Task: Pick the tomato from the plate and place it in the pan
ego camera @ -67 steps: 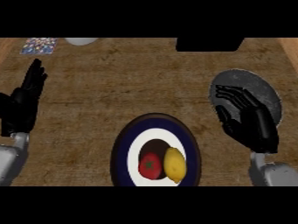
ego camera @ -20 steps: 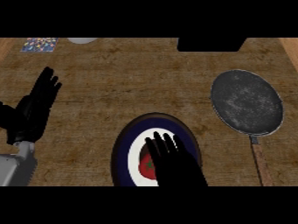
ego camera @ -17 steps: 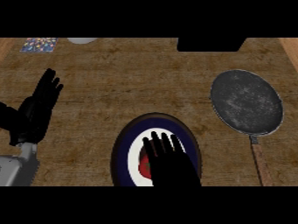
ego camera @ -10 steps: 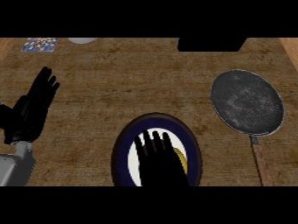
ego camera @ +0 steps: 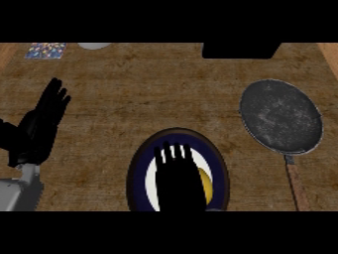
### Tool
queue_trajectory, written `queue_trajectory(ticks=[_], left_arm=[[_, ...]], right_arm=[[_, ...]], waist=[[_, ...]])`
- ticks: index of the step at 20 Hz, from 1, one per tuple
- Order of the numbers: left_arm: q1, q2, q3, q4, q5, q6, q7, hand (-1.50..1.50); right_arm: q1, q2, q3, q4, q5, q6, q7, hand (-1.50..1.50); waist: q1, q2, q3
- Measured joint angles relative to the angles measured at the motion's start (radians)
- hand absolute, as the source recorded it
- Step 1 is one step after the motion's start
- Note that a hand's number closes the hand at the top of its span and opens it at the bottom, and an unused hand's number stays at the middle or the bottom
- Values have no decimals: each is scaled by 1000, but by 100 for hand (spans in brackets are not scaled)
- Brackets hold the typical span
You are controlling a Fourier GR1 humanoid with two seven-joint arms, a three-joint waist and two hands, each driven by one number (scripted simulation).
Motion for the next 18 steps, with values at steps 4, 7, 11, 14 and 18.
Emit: queue_trajectory(ticks=[4, 7, 11, 14, 18], left_arm=[[2, -11, 6, 3, -12, -4, -8, 0], [-7, -17, 6, 15, -24, -11, -6, 0], [-8, -28, 16, 9, -30, -11, 4, 0], [-7, -32, 35, 30, -30, -33, -15, 0], [7, -35, 40, -3, -41, -38, 8, 0]], right_arm=[[-18, 1, 2, 43, -12, -20, -1, -150], [-40, 3, -9, 101, -23, -36, -18, -150], [-26, 5, 3, 162, -10, -62, -37, -150], [-28, 7, 9, 208, -5, -91, -54, -150], [-43, 9, 40, 250, -19, -148, -50, -150]], waist=[[-2, 0, 0], [-3, 1, 0], [-4, 1, 0], [-5, 2, 1], [-2, 1, 1]])
